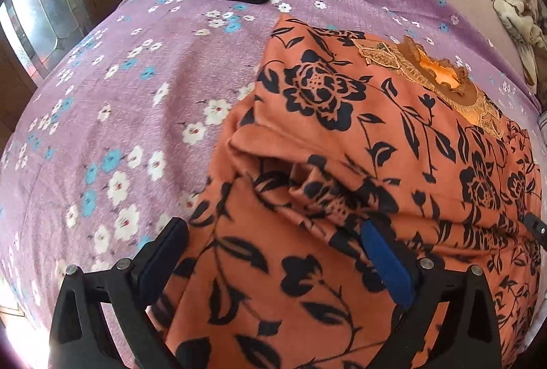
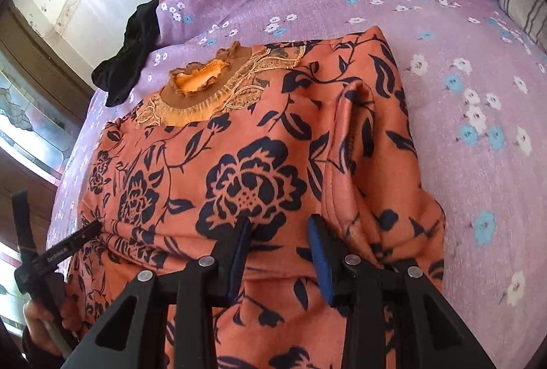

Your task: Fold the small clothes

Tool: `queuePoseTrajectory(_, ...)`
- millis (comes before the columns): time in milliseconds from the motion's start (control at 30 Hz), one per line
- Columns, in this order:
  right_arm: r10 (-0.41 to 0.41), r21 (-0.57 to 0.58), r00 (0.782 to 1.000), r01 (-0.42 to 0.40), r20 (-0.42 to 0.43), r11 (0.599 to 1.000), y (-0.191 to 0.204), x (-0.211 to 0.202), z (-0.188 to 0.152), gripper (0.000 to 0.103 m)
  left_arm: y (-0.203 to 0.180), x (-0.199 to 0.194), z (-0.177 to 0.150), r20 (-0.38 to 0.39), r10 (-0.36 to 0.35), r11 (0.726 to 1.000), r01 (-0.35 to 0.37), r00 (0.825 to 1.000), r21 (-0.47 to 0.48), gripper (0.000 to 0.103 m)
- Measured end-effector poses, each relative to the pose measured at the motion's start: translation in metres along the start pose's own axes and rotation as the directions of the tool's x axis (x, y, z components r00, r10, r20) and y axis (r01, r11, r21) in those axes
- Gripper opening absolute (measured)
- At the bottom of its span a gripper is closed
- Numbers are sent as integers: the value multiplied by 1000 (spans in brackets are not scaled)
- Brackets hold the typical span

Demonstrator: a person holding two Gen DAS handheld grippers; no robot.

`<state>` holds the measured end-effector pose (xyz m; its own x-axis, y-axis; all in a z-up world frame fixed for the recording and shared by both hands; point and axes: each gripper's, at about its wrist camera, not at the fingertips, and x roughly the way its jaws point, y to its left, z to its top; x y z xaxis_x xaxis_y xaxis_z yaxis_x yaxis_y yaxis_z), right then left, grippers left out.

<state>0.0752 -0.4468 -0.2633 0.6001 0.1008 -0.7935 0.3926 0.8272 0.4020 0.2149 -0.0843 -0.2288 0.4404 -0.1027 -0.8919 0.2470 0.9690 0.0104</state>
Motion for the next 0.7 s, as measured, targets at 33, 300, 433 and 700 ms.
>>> queuePoseTrajectory(33,6,6,1000,-6,14,1000,0,-4,-2,38,6,-6,-5,13,5,1000,-5,1000,-10,101)
queuePoseTrajectory(300,-29,-54,999,27,-31,998,9,-10,-37,39,20,-8,-37,-59,74,997,-72,996,27,102)
queuePoseTrajectory(433,-26,-67,999,24,-31,997,8,-21,-59,39,29,-12,-49,-70,49,999,-48,996,15,102)
queuePoseTrajectory(700,16,-93,999,-20,-45,995,12,-42,-92,39,43,-34,-83,-63,50,997,-46,997,54,102)
